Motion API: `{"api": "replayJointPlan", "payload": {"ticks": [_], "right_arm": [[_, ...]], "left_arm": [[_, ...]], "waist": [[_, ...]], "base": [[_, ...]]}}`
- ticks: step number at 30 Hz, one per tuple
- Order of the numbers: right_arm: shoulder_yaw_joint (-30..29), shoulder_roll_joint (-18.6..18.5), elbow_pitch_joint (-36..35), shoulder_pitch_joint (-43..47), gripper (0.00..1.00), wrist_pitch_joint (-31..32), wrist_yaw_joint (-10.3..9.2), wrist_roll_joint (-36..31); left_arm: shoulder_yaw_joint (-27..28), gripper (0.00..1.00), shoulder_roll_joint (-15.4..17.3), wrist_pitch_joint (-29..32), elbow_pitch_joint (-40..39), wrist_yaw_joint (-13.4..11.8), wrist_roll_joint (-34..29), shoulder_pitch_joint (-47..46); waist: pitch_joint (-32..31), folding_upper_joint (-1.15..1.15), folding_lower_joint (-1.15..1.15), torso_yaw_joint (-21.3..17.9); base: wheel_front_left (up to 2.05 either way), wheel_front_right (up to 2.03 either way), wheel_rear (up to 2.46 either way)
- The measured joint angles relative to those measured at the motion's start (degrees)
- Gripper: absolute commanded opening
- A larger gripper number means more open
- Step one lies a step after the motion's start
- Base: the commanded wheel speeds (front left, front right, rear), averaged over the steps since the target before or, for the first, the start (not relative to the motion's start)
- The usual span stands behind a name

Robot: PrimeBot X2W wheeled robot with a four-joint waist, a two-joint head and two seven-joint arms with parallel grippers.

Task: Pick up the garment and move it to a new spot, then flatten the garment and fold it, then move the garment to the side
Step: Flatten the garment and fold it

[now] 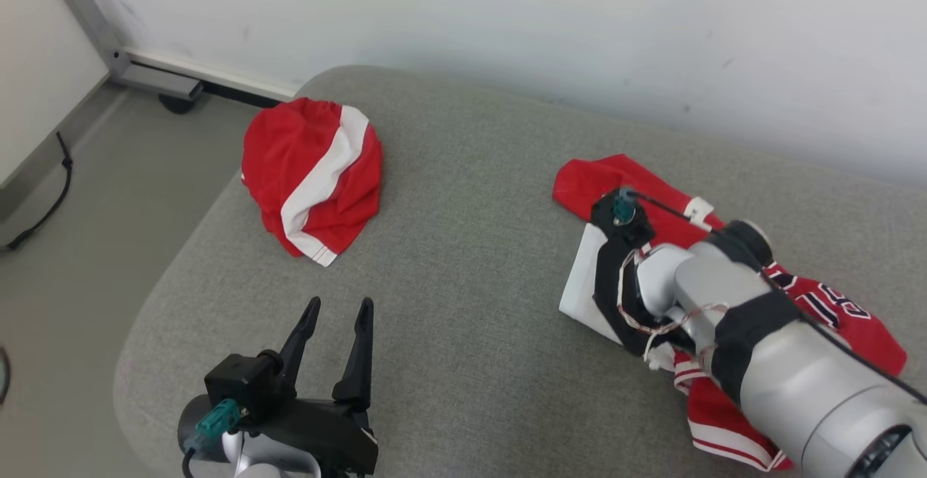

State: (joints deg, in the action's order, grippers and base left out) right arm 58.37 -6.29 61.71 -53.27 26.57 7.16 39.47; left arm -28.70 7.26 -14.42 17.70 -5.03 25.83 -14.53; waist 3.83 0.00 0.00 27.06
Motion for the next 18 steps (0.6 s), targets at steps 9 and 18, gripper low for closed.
{"api": "replayJointPlan", "payload": {"ticks": [9,18], "right_arm": [[1.6,0.85,3.41,-4.13,1.0,7.91,0.0,1.23],[1.77,1.22,6.06,-6.15,1.0,13.89,-0.01,2.9]], "left_arm": [[0.54,1.0,-1.08,0.01,-0.9,-0.08,0.08,-0.01],[0.58,1.0,-1.94,0.0,-1.26,-0.09,0.08,-0.18]], "waist": [[3.41,0.0,0.0,1.77],[5.93,0.0,0.0,3.4]], "base": [[0.0,0.0,0.0],[0.0,0.0,0.0]]}}
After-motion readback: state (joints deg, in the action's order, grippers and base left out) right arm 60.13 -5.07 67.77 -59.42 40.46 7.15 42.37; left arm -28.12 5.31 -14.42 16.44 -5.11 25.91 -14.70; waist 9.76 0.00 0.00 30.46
